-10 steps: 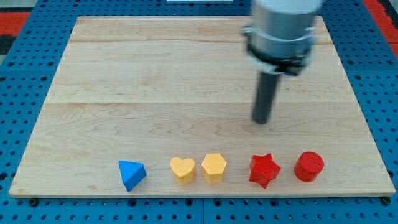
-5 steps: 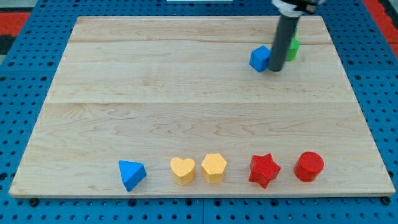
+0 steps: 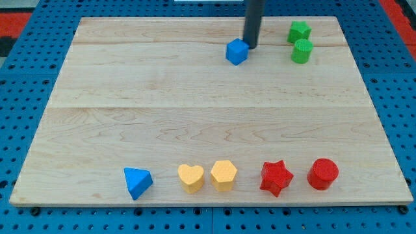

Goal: Slide the blue cube to the left side of the blue triangle

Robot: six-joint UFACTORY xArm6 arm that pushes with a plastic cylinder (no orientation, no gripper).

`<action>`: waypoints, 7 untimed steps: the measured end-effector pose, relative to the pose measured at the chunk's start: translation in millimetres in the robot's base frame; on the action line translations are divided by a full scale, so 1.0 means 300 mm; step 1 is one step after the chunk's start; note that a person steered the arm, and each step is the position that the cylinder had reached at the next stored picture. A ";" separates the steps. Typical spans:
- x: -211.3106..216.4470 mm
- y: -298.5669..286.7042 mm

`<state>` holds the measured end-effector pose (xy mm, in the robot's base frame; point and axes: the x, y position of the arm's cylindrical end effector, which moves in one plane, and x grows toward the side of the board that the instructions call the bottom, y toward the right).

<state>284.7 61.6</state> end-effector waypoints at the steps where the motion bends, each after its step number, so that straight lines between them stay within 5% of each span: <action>1: 0.037 -0.085; 7: 0.473 -0.404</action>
<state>426.7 -59.6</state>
